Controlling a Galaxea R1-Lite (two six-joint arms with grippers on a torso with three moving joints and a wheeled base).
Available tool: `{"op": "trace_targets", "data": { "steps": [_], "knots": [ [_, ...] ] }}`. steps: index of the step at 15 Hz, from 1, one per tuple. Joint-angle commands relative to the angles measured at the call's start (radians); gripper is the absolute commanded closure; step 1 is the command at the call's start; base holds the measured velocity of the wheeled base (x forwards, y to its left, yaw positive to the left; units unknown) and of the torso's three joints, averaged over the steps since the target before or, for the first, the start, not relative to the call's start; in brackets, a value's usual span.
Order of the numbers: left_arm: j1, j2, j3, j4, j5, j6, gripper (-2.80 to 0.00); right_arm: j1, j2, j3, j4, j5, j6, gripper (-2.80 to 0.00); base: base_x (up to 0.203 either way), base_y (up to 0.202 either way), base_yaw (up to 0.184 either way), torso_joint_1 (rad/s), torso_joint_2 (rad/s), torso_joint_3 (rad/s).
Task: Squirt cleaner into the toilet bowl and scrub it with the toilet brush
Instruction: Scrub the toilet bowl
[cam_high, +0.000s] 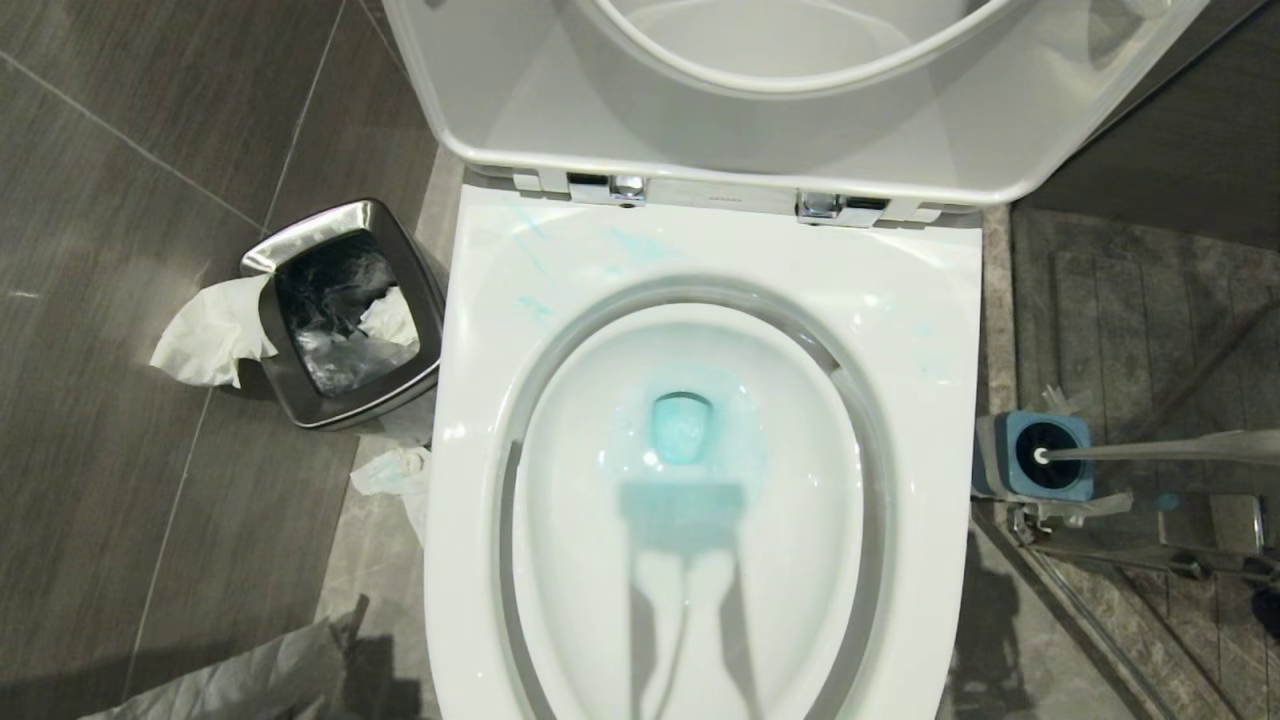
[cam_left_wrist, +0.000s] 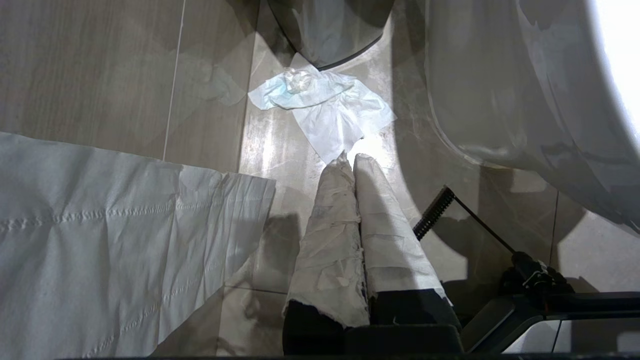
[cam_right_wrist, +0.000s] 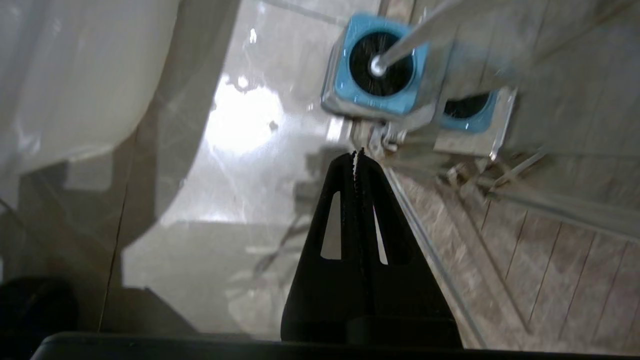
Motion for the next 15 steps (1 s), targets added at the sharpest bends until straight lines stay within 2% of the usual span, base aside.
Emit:
{"op": "trace_targets", "data": {
  "steps": [1, 4, 5, 11, 15],
  "knots": [
    [0.000, 0.000, 0.002, 0.000, 0.000, 0.000, 0.00, 0.001, 0.090, 0.000, -0.007, 0.001, -0.001, 0.00, 0.000, 0.000, 0.000, 0.000, 0.00, 0.000],
    [-0.001, 0.000, 0.002, 0.000, 0.000, 0.000, 0.00, 0.000, 0.106, 0.000, -0.012, 0.004, 0.000, 0.00, 0.000, 0.000, 0.000, 0.000, 0.00, 0.000],
    [0.000, 0.000, 0.002, 0.000, 0.000, 0.000, 0.00, 0.000, 0.107, 0.000, -0.012, 0.003, 0.000, -2.80, 0.000, 0.000, 0.000, 0.000, 0.00, 0.000],
    [0.000, 0.000, 0.002, 0.000, 0.000, 0.000, 0.00, -0.002, 0.149, 0.000, -0.017, -0.006, 0.002, -2.80, 0.000, 0.000, 0.000, 0.000, 0.00, 0.000],
    [0.000, 0.000, 0.002, 0.000, 0.000, 0.000, 0.00, -0.019, 0.218, 0.000, -0.054, -0.009, 0.034, -2.80, 0.000, 0.000, 0.000, 0.000, 0.00, 0.000]
  ]
}}
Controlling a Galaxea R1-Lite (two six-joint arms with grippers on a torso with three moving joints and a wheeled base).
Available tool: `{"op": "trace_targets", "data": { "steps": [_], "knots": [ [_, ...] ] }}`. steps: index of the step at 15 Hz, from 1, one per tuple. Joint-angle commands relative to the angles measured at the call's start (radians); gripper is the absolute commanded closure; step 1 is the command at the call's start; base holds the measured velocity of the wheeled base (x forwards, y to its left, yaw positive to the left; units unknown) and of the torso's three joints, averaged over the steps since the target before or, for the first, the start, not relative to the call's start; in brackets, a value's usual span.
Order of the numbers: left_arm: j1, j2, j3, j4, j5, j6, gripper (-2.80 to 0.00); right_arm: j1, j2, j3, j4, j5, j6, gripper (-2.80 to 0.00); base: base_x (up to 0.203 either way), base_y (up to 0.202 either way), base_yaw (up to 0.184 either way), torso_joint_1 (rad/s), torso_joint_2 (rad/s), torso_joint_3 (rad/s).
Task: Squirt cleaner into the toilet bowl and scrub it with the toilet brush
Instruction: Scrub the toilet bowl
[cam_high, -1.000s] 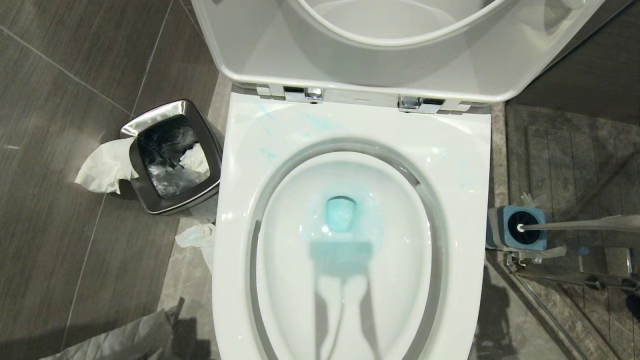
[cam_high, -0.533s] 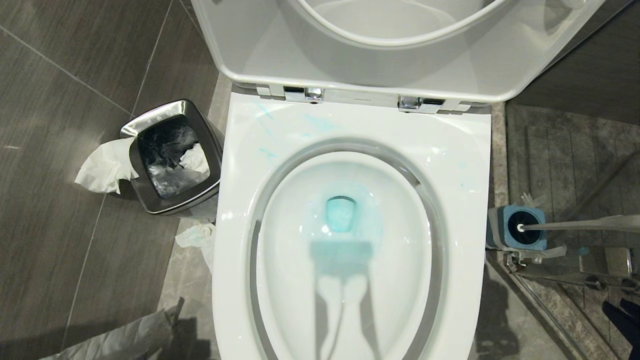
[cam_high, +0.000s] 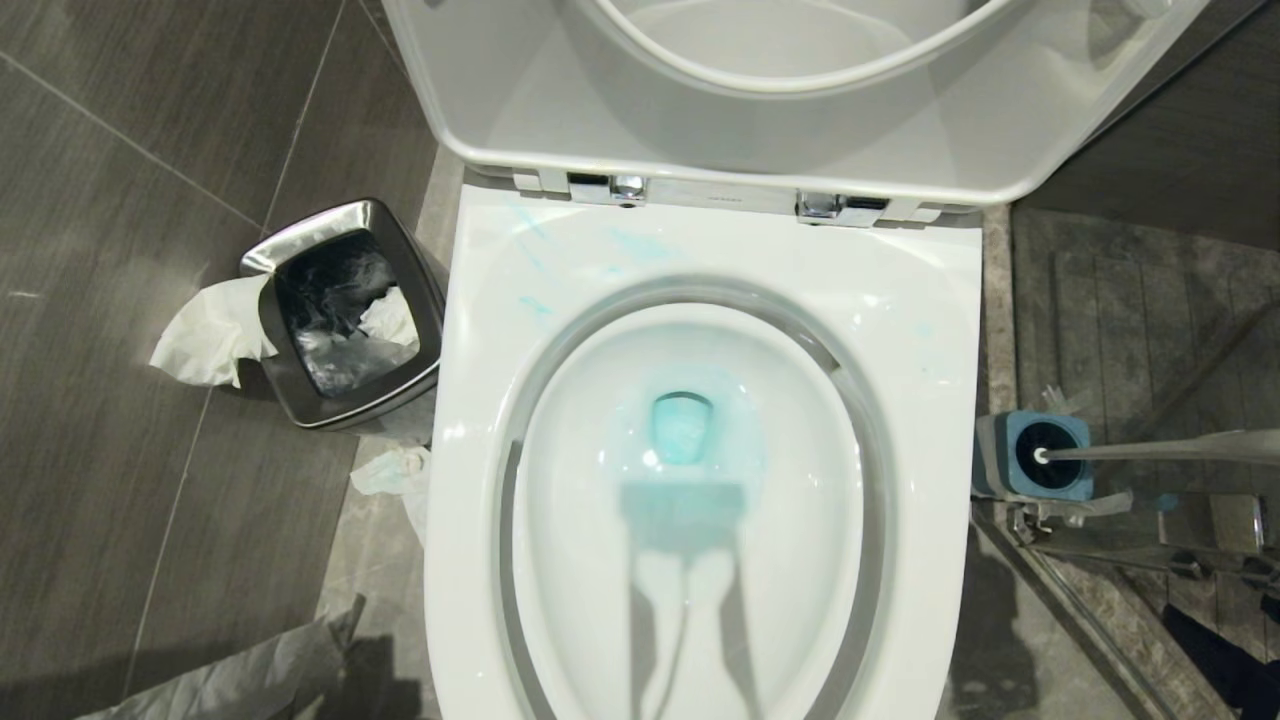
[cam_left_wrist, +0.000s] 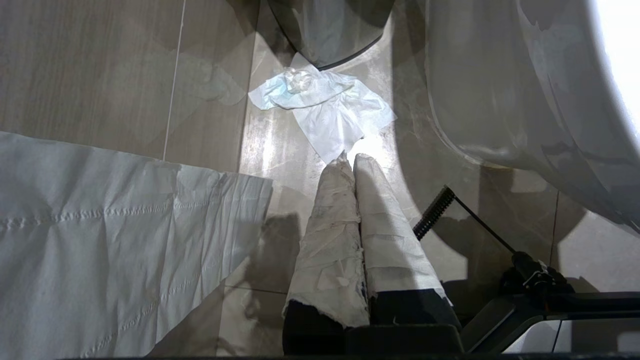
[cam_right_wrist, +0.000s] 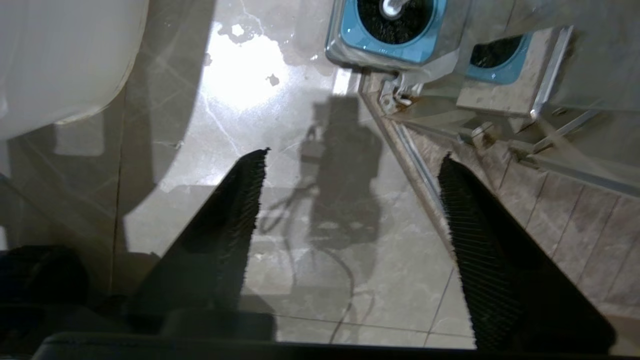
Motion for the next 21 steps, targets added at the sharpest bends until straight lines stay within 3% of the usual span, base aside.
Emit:
{"op": "trace_targets", "data": {
  "steps": [1, 14, 21],
  "knots": [
    [0.000, 0.000, 0.002, 0.000, 0.000, 0.000, 0.00, -0.016, 0.077, 0.000, -0.045, 0.001, 0.015, -2.80, 0.000, 0.000, 0.000, 0.000, 0.00, 0.000],
    [0.000, 0.000, 0.002, 0.000, 0.000, 0.000, 0.00, -0.072, 0.624, 0.000, -0.680, 0.011, 0.025, -2.80, 0.000, 0.000, 0.000, 0.000, 0.00, 0.000],
    [0.000, 0.000, 0.002, 0.000, 0.000, 0.000, 0.00, -0.097, 0.679, -0.001, -0.766, 0.012, -0.013, -2.80, 0.000, 0.000, 0.000, 0.000, 0.00, 0.000]
  ]
}}
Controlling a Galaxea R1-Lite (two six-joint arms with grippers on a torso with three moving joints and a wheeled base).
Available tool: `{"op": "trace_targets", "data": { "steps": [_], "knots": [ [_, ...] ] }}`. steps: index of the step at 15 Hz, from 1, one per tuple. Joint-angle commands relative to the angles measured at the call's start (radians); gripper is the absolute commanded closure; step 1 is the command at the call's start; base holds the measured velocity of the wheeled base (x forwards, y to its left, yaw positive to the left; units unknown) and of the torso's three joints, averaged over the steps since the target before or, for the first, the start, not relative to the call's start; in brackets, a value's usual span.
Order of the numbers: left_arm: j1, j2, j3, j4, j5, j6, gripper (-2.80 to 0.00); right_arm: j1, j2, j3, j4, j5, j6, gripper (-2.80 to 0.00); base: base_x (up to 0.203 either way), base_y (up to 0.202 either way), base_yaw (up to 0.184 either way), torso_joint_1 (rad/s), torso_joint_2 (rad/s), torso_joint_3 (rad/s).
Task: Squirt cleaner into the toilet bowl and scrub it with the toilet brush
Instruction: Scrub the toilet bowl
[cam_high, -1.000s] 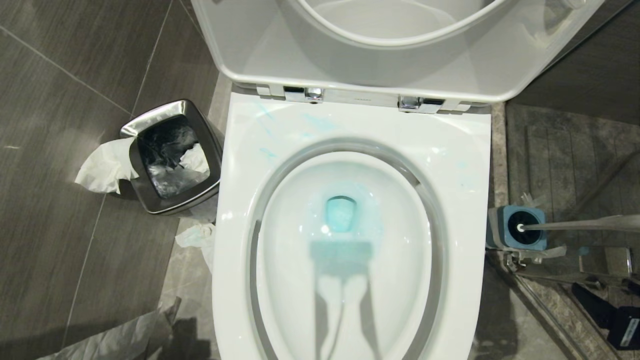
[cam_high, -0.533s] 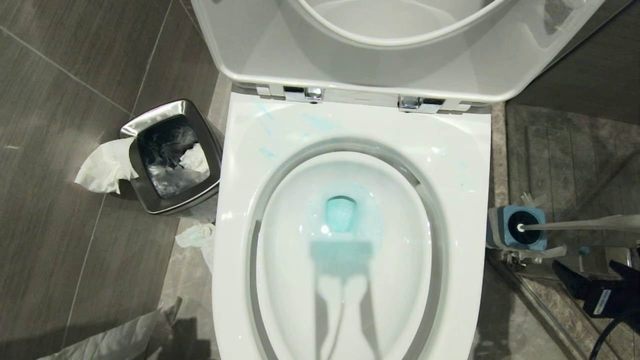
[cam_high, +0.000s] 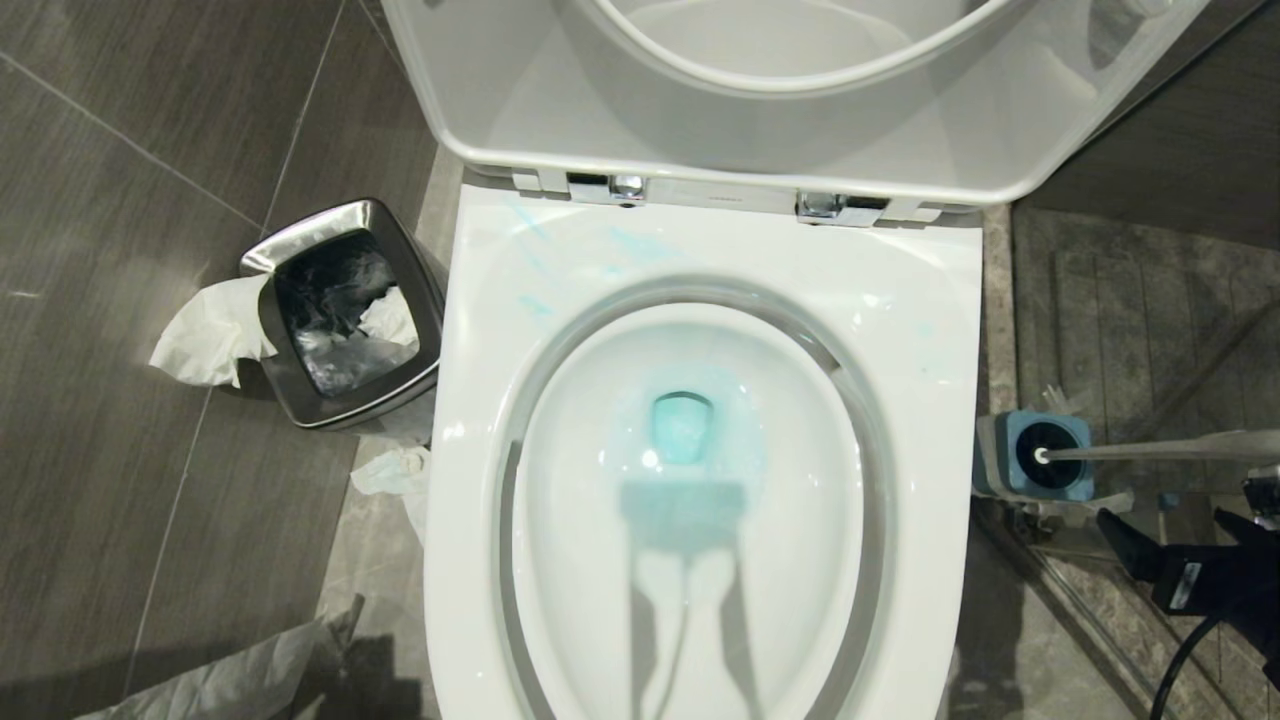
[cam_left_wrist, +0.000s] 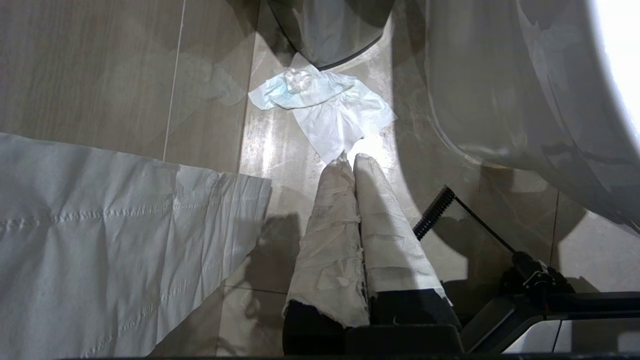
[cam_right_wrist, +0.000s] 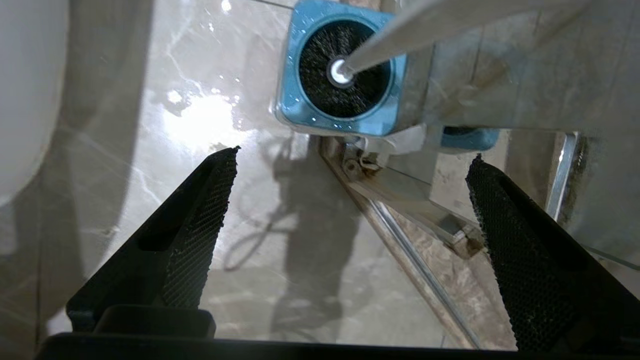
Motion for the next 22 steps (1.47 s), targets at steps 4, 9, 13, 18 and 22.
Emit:
{"op": "trace_targets", "data": {
  "steps": [4, 9, 13, 18, 22],
  "knots": [
    [0.000, 0.000, 0.002, 0.000, 0.000, 0.000, 0.00, -0.031, 0.037, -0.039, -0.029, 0.002, -0.018, -2.80, 0.000, 0.000, 0.000, 0.000, 0.00, 0.000],
    [0.000, 0.000, 0.002, 0.000, 0.000, 0.000, 0.00, -0.048, 0.093, -0.120, -0.031, 0.062, -0.022, -2.80, 0.000, 0.000, 0.000, 0.000, 0.00, 0.000],
    [0.000, 0.000, 0.002, 0.000, 0.000, 0.000, 0.00, -0.046, 0.115, -0.162, -0.035, 0.094, -0.024, -2.80, 0.000, 0.000, 0.000, 0.000, 0.00, 0.000],
    [0.000, 0.000, 0.002, 0.000, 0.000, 0.000, 0.00, -0.046, 0.114, -0.211, -0.036, 0.127, -0.039, -2.80, 0.000, 0.000, 0.000, 0.000, 0.00, 0.000],
    [0.000, 0.000, 0.002, 0.000, 0.000, 0.000, 0.00, -0.046, 0.101, -0.196, -0.069, 0.186, -0.053, -2.80, 0.000, 0.000, 0.000, 0.000, 0.00, 0.000]
  ]
}}
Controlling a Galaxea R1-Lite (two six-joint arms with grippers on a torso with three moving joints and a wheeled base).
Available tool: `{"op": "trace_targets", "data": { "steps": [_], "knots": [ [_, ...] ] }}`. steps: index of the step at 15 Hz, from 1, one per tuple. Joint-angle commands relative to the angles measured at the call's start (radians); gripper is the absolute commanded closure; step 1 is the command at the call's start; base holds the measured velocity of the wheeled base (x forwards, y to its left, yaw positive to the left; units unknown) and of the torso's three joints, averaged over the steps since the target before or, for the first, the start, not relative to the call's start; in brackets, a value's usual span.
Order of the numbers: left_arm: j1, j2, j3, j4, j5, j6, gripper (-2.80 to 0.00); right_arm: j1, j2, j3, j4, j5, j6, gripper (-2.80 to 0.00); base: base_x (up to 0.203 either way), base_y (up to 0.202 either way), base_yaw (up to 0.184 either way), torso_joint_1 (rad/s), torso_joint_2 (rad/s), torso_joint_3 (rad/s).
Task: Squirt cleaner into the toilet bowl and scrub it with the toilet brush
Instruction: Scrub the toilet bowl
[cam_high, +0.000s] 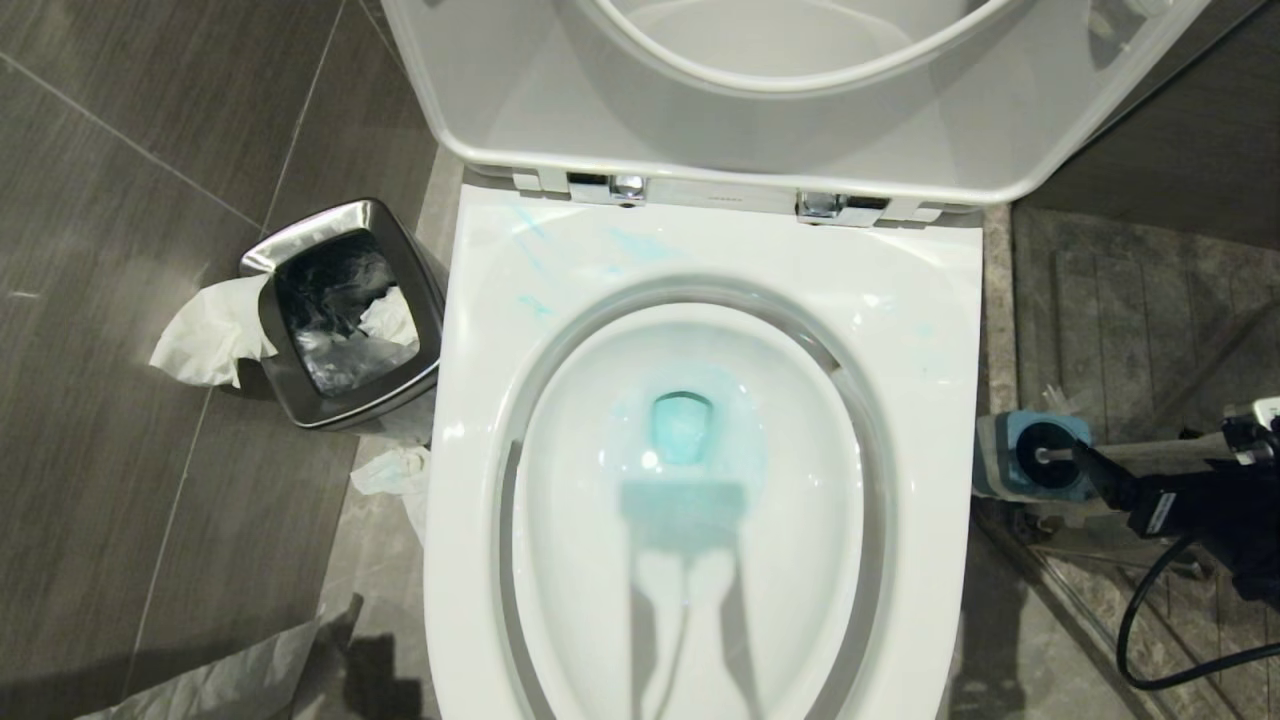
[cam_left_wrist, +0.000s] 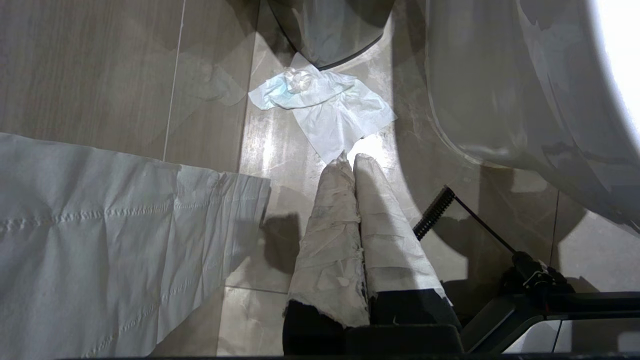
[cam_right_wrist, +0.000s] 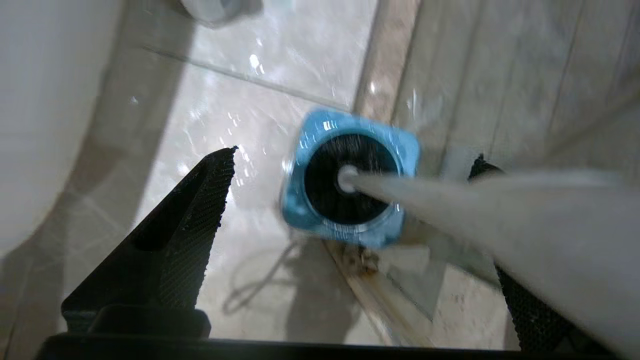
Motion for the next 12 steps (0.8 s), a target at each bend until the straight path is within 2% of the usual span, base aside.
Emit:
{"op": "trace_targets", "data": {
  "steps": [1, 5, 12],
  "knots": [
    [0.000, 0.000, 0.002, 0.000, 0.000, 0.000, 0.00, 0.000, -0.014, 0.030, -0.010, 0.011, -0.002, -2.80, 0.000, 0.000, 0.000, 0.000, 0.00, 0.000],
    [-0.002, 0.000, 0.002, 0.000, 0.000, 0.000, 0.00, -0.005, -0.019, 0.057, -0.010, 0.015, -0.009, -2.80, 0.000, 0.000, 0.000, 0.000, 0.00, 0.000],
    [0.000, 0.000, 0.002, 0.000, 0.000, 0.000, 0.00, -0.037, 0.044, -0.064, -0.010, 0.015, -0.003, -2.80, 0.000, 0.000, 0.000, 0.000, 0.00, 0.000]
  ]
}}
